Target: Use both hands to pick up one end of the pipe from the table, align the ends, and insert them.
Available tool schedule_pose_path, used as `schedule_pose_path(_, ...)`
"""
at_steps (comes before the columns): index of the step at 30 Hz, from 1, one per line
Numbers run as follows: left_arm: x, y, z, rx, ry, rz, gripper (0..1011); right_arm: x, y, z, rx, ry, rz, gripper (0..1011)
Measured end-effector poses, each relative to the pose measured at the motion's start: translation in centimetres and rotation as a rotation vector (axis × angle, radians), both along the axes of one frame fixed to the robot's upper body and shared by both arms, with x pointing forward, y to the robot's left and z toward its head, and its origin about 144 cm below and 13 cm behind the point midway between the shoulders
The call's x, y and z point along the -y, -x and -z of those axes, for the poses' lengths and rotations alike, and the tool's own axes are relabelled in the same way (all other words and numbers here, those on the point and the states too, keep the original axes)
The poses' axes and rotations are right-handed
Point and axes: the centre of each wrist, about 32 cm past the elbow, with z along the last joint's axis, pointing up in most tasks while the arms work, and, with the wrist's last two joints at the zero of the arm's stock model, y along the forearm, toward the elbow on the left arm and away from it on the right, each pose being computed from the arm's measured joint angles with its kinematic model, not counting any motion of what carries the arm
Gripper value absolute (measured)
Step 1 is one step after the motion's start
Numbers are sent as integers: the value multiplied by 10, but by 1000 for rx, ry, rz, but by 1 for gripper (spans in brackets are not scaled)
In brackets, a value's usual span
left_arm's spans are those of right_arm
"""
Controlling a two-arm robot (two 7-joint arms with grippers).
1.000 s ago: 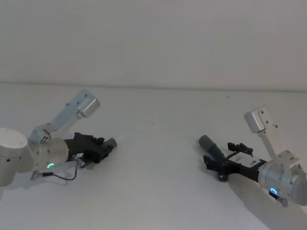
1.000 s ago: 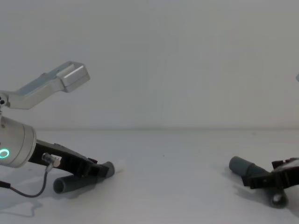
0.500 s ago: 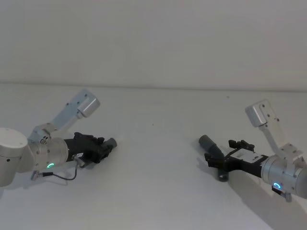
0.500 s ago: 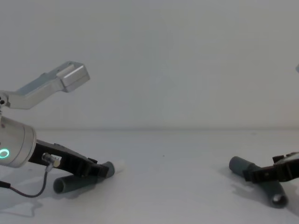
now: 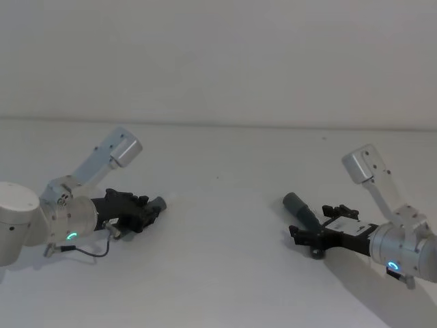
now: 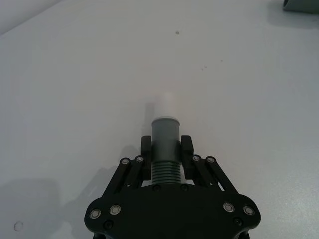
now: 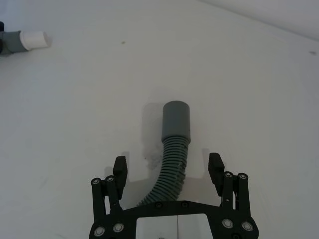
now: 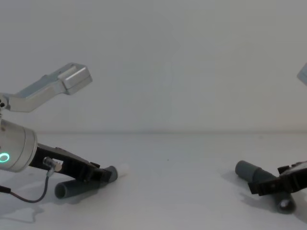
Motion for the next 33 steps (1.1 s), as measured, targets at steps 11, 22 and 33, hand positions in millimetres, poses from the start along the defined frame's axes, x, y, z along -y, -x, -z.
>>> schedule_pose_path(11,0,0,0,0,0,0,335,-1,-2,0,-10,13,-8,1002)
schedule_pose_path(22,0,0,0,0,0,0,335,-1,-2,0,-13,19,-10,809)
schedule_pose_path(33,0,0,0,0,0,0,335,-1,-2,0,-15,22,-11,456)
